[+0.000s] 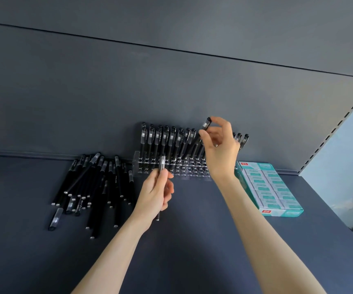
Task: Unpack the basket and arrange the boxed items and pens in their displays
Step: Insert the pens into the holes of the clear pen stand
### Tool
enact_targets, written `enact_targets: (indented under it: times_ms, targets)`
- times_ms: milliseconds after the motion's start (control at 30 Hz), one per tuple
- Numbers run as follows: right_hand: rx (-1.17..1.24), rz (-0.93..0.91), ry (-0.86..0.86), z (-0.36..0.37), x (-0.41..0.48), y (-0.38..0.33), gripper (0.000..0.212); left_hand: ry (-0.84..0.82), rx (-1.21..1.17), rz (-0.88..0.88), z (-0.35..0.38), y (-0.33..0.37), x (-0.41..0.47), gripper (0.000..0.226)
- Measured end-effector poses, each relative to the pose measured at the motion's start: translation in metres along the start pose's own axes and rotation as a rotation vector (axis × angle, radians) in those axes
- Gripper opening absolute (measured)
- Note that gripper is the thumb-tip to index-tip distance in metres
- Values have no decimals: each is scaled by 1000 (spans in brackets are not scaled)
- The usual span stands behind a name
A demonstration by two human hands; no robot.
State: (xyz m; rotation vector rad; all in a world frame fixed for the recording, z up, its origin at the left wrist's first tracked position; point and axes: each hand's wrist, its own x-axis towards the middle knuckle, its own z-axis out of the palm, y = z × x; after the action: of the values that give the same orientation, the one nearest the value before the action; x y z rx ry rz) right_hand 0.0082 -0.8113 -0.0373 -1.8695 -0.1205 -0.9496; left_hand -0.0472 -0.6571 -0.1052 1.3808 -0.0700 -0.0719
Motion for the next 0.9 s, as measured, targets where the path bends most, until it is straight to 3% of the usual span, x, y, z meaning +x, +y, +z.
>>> enact_targets:
  times_ms: [467,900]
  targets:
    - [-160,-91,-171,22,-12,15,29,86,54,28,-1,0,3,20]
    - [-274,-95,-195,16,-18,11,29,55,74,18,2,1,1,20]
